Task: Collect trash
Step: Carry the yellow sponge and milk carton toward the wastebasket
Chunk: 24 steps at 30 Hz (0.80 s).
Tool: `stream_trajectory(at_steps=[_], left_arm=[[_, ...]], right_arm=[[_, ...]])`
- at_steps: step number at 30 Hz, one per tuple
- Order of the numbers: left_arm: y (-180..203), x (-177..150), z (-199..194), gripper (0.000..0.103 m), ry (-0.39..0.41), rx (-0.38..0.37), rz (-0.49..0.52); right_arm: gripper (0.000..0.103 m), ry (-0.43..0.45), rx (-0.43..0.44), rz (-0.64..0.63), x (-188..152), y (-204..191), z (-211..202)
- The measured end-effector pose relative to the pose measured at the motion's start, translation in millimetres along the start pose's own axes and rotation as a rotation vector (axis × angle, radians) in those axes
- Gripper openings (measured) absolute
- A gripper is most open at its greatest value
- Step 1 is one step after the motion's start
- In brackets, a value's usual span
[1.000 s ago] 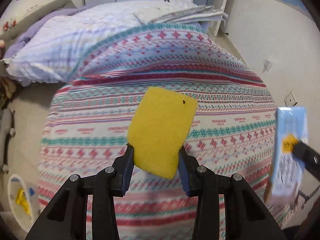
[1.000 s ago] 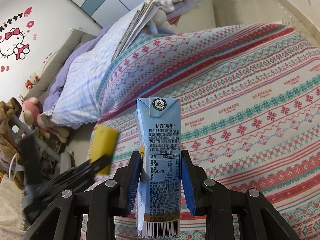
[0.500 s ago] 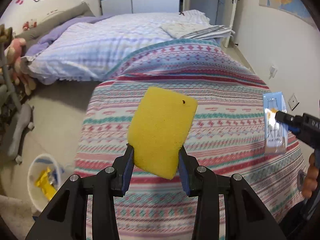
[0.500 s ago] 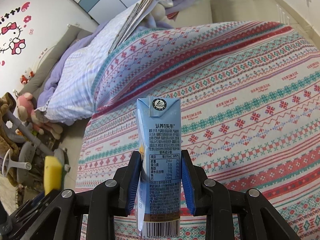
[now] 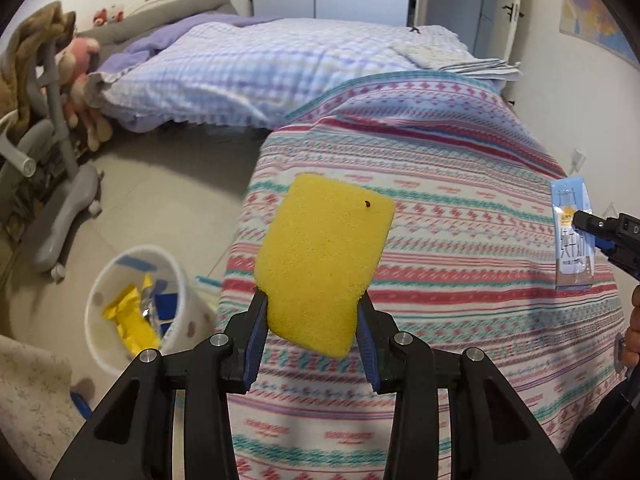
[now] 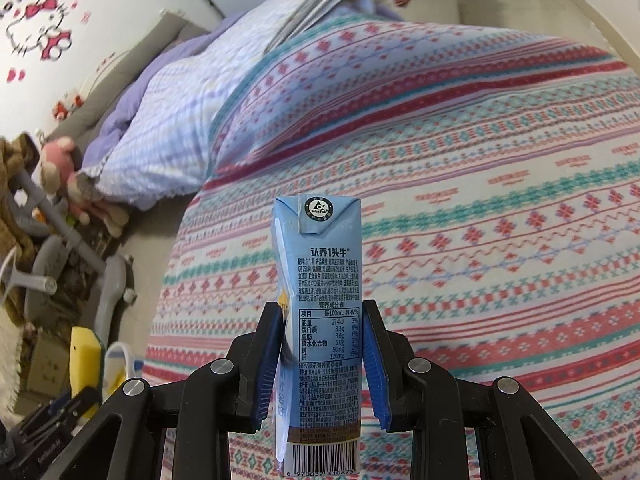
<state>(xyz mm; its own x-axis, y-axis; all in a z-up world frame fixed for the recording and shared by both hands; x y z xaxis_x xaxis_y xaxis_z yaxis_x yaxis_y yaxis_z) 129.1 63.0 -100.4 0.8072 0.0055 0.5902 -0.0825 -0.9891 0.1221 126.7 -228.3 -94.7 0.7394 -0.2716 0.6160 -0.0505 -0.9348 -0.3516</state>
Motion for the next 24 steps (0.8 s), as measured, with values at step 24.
stream_trajectory(at_steps=[24], left_arm=[[-251, -9, 59, 0.044, -0.257, -0.072, -0.662]], right_arm=[[0.035, -0.145, 0.034, -0.164, -50, -87, 76]])
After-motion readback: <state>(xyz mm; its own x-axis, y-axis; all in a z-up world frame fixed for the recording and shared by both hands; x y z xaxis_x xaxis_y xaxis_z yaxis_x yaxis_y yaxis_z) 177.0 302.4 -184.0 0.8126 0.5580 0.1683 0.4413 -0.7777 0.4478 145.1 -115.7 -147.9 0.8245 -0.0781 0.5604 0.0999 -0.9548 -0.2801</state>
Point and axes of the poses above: each gripper's, at about its wrist camera, not at the fingertips, and z roughly the way its jaws point, y to its right, x to its top, the point moved 9 cm from there along z, roughly the way its jaws point, and after that the axes turned 13 degrees about -z, right-handed, at the moved point
